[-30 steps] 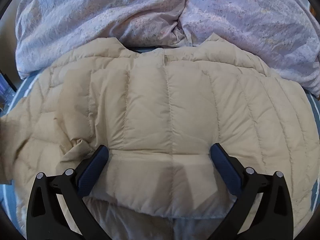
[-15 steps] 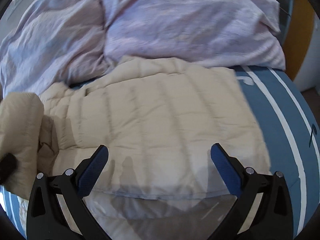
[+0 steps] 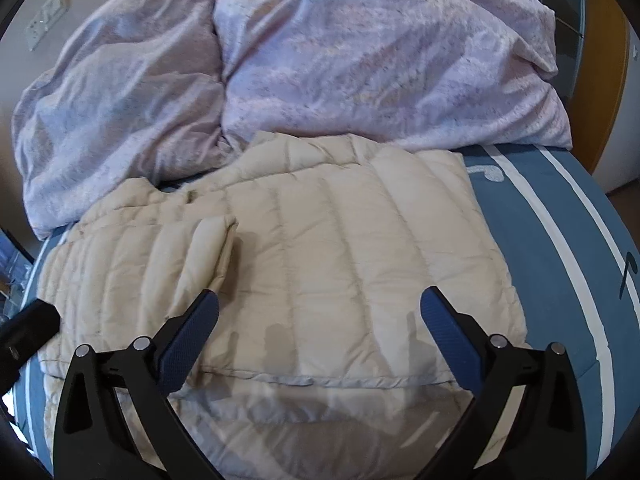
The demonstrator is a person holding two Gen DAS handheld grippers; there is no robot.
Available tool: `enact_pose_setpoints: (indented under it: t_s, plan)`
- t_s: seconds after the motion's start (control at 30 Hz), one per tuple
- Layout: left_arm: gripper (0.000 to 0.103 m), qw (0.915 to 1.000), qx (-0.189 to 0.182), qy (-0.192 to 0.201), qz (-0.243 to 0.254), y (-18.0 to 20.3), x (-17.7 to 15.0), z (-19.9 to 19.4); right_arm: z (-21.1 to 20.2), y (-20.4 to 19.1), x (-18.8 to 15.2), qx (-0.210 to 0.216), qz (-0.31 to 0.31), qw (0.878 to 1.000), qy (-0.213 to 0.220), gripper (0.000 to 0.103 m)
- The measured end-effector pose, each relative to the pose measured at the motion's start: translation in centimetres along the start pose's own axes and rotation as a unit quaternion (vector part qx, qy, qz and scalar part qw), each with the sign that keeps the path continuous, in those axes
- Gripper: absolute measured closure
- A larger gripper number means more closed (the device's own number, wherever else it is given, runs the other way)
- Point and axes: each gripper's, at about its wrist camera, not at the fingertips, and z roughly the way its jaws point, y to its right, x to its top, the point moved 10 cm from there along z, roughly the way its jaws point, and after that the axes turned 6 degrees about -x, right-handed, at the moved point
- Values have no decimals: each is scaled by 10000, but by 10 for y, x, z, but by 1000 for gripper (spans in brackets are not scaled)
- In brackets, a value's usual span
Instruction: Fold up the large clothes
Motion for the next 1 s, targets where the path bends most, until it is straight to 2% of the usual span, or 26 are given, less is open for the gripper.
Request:
enact_pose_setpoints:
  t_s: [0.1, 0.27, 0.43, 0.67, 0.83, 1.0]
  plan:
    - [42, 9995, 312, 72, -15, -21, 1, -10, -7, -15, -1, 173, -110, 9998, 66, 14]
    - [42, 9980, 614, -34, -144, -52, -8, -9, -13, -47, -7, 473, -345, 9983, 51, 31]
    - [42, 9956, 910, -142, -145, -74, -17, 1, -3, -65, -18, 364, -639, 9973, -38, 32]
    - [42, 9921, 1168, -394, -212, -100, -32, 26, 36, -52, -40, -17, -625, 9967, -523, 34]
    - [39, 9899, 1272, -535, -322, -117, -44, 43, 43, -53, -47, -406, -928, 9936, -508, 33]
    - [35, 9892, 1328, -547, -292, -123, -46, 48, 48, -49, -48, -449, -878, 9934, -578, 28]
